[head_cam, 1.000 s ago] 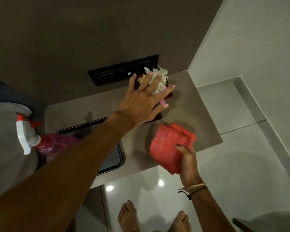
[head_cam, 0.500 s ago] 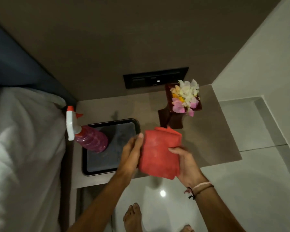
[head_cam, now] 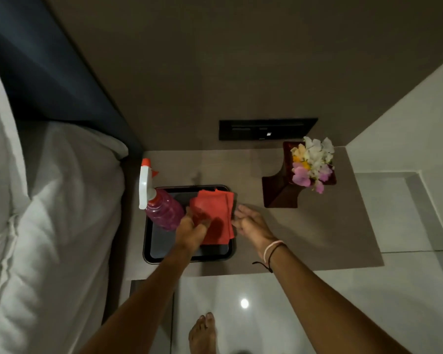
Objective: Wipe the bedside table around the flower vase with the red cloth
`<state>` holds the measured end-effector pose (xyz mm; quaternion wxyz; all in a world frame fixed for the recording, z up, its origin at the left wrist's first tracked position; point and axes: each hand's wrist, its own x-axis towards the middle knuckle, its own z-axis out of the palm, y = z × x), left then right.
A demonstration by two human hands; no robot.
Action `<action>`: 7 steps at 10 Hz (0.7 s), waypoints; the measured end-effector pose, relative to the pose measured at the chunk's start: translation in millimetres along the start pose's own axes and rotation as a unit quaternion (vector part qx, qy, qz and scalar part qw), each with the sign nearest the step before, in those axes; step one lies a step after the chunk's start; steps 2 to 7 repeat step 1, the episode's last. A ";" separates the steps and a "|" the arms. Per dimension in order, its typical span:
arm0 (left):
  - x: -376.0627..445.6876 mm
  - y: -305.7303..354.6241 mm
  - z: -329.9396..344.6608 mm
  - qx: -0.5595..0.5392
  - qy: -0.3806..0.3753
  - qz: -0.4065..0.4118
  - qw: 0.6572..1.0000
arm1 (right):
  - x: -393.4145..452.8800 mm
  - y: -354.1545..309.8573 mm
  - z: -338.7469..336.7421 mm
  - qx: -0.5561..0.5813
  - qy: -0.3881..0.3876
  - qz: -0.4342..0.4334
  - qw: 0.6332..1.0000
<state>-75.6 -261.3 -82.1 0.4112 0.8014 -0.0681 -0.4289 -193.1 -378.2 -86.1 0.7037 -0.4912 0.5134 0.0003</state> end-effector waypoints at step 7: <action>-27.2 10.4 1.7 0.088 -0.036 0.022 0.995 | -27.8 -5.6 -13.7 -0.036 -0.006 -0.010 0.999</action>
